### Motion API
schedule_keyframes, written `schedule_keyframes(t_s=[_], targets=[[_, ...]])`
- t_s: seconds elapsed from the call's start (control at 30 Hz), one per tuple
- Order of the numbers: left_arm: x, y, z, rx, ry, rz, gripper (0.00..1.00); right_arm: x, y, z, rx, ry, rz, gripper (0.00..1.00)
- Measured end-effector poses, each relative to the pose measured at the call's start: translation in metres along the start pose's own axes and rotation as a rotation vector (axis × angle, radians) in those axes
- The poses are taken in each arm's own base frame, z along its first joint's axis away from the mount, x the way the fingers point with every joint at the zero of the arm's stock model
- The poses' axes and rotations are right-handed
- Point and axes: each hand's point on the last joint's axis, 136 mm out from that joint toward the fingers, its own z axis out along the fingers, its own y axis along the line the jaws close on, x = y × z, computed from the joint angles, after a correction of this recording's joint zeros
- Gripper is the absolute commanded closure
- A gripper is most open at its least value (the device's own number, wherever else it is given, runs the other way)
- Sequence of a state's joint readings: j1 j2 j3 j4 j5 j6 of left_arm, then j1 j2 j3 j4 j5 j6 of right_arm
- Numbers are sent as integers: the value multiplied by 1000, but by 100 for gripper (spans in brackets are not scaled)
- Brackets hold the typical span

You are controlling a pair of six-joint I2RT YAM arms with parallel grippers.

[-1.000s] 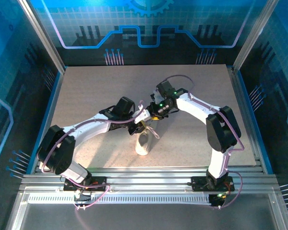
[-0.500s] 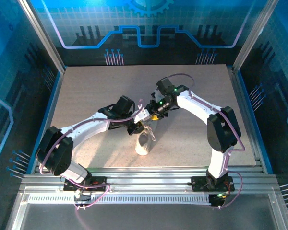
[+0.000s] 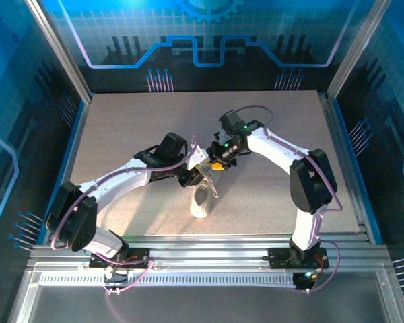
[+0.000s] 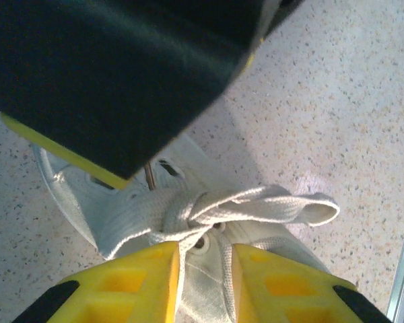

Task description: Tie the shoes

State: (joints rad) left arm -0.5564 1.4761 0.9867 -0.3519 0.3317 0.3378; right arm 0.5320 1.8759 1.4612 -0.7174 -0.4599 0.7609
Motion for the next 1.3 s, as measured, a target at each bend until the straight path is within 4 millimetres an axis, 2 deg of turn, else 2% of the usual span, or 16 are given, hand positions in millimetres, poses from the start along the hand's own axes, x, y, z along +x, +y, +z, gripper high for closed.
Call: schedule_keyframes(t_s=[0.17, 0.4, 0.5, 0.8, 1.3], targets=[[-9, 7, 1, 5, -44, -41, 76, -5, -4, 10, 1, 2, 11, 67], [-4, 11, 12, 27, -31, -73, 76, -6, -8, 20, 6, 12, 14, 68], [-4, 11, 14, 34, -31, -81, 76, -6, -8, 22, 5, 17, 14, 71], [-2, 14, 25, 44, -22, -103, 79, -6, -5, 23, -12, 20, 15, 99], [-2, 21, 33, 33, -30, -175, 82, -9, -2, 20, -10, 10, -63, 100]])
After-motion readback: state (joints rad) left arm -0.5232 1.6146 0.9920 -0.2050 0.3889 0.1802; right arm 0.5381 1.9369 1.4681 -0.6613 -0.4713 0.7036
